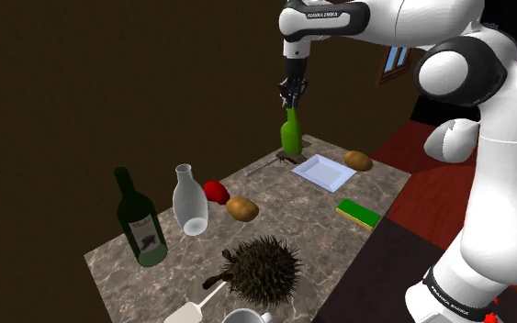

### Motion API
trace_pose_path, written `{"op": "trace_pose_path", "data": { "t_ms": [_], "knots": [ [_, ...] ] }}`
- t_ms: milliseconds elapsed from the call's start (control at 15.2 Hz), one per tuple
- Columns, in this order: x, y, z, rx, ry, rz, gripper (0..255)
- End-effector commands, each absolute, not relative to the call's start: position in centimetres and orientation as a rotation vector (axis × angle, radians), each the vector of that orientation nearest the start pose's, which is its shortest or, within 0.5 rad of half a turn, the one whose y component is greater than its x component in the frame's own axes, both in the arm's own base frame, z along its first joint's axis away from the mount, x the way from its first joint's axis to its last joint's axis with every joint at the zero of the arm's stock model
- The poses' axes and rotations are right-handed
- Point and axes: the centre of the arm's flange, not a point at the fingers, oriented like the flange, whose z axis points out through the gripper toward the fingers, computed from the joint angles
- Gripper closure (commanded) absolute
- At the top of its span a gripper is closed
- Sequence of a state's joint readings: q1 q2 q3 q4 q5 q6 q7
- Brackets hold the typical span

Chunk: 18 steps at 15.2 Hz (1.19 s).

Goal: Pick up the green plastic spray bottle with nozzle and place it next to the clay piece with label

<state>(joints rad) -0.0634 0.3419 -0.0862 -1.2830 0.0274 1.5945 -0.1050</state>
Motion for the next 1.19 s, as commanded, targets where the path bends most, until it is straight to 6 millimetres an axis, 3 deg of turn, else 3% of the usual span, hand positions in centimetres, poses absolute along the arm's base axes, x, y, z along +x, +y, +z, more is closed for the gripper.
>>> {"op": "trace_pose_path", "data": {
  "t_ms": [0,132,1122],
  "knots": [
    [67.4,-9.3,54.4,-3.138,0.064,0.044,255],
    [69.7,-10.1,53.2,-3.138,0.064,0.044,255],
    [69.7,-10.1,45.3,-3.138,0.064,0.044,255]
  ]
}}
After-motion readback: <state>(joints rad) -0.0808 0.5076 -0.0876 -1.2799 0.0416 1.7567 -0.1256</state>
